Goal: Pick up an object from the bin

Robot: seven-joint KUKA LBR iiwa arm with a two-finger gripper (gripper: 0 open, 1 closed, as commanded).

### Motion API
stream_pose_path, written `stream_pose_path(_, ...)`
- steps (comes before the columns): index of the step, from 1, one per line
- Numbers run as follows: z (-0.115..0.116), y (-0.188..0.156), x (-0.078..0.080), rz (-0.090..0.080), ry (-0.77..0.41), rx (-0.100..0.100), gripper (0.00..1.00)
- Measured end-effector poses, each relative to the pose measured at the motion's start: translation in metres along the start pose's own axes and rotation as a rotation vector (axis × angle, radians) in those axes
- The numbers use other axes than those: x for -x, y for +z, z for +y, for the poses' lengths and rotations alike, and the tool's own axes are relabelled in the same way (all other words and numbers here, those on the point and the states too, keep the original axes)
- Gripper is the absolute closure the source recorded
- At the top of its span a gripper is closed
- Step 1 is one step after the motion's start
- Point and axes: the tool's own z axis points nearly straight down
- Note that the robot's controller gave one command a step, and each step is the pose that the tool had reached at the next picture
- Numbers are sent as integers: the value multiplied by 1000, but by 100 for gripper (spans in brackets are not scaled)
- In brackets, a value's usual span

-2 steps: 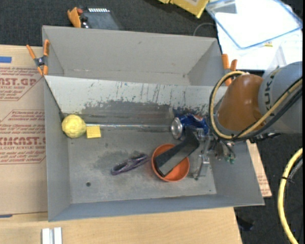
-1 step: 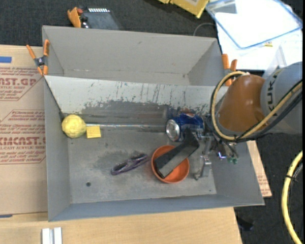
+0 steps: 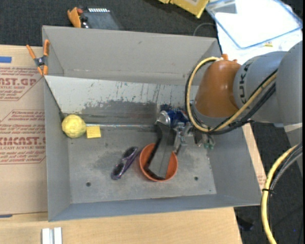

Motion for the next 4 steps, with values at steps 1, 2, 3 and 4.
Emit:
stream_pose_path(1, 0, 0, 0, 0, 0, 0, 100)
stream_pose_path(2, 10, -4, -2, 1, -18, -2, 100)
stream_pose_path(3, 28, -8, -1, -2, -63, -1, 100)
stream_pose_path(4, -42, -113, -61, -8, -198, -6, 0)
